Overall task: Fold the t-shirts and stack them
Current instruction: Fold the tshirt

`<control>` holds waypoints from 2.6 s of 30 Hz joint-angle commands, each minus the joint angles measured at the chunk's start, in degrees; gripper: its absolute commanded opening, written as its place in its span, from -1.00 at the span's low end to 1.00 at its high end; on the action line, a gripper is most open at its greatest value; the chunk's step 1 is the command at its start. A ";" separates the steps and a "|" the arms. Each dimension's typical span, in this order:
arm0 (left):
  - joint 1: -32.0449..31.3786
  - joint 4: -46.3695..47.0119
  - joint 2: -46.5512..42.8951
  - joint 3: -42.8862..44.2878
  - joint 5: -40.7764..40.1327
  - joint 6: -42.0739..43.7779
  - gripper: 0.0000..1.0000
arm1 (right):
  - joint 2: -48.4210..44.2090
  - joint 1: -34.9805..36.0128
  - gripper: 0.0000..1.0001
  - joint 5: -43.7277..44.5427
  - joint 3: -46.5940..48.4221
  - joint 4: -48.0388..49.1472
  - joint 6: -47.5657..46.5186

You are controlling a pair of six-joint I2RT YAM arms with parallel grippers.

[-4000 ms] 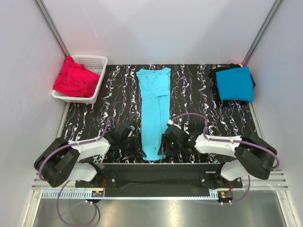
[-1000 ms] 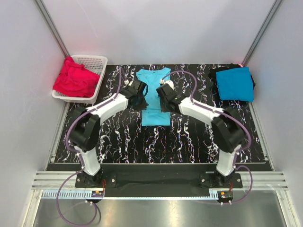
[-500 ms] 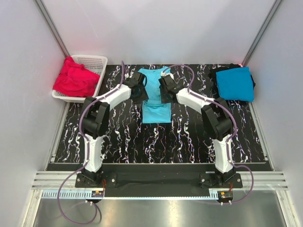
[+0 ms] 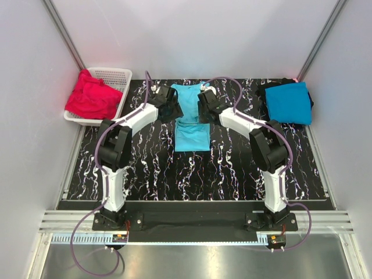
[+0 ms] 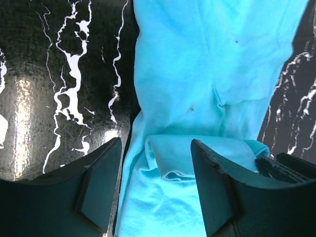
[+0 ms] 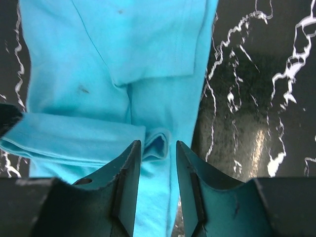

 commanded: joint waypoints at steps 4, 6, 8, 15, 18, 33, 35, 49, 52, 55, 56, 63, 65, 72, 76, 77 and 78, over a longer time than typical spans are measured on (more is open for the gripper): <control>-0.07 7.65 -8.96 -4.58 1.23 1.17 0.26 | -6.52 0.22 -0.19 1.09 -3.72 3.72 0.01; -0.07 6.78 -9.93 -4.75 2.03 0.82 0.26 | -7.83 0.22 -0.19 0.74 -4.77 3.63 0.44; -0.07 6.42 -10.98 -5.63 2.99 0.91 0.26 | -9.06 0.22 -0.19 0.48 -6.36 3.71 0.71; -0.42 5.28 -11.60 -7.13 6.16 0.38 0.23 | -12.67 0.22 -0.20 -1.63 -9.61 3.71 1.77; -1.12 4.58 -10.46 -6.95 6.25 0.29 0.03 | -11.53 0.31 -0.24 -1.81 -9.44 3.63 1.94; -2.97 -2.72 -8.42 -10.09 6.08 2.06 -0.27 | -12.58 0.31 -0.33 -6.47 -15.40 1.17 4.84; -2.97 -2.63 -10.28 -13.09 5.02 1.18 -0.24 | -14.95 0.31 -0.31 -6.56 -18.30 1.52 5.80; -3.50 6.15 -19.08 -31.03 14.42 -3.04 -0.03 | -25.68 0.84 -0.19 -14.19 -35.45 6.96 9.77; -2.53 8.96 -17.49 -32.17 16.97 -4.10 0.04 | -24.72 0.84 -0.03 -17.53 -34.58 8.54 9.15; -1.57 9.50 -16.44 -32.00 16.71 -4.10 0.07 | -23.14 0.84 0.09 -17.98 -34.14 9.16 8.97; -1.22 10.02 -16.00 -32.00 16.97 -3.84 0.08 | -22.78 0.92 0.11 -18.50 -33.96 9.42 8.89; 0.02 11.16 -13.01 -30.24 19.07 -2.61 0.19 | -17.60 0.75 0.16 -20.97 -34.22 12.76 8.10; 0.10 11.96 -12.05 -30.15 20.39 -2.78 0.20 | -16.63 0.75 0.17 -21.76 -34.66 15.05 8.01; 0.19 13.36 -10.46 -30.59 22.16 -2.87 0.20 | -13.03 0.66 0.12 -21.59 -34.22 16.99 7.83; 0.19 13.54 -9.76 -30.86 22.33 -2.78 -0.04 | -12.85 0.66 0.04 -19.40 -34.05 16.38 8.09; 0.19 13.54 -9.84 -31.03 22.33 -2.87 -0.25 | -13.11 0.66 0.03 -18.95 -34.05 16.11 8.18; 0.19 13.37 -9.93 -31.03 21.72 -2.78 -0.44 | -13.37 0.66 0.02 -18.08 -34.05 15.76 7.92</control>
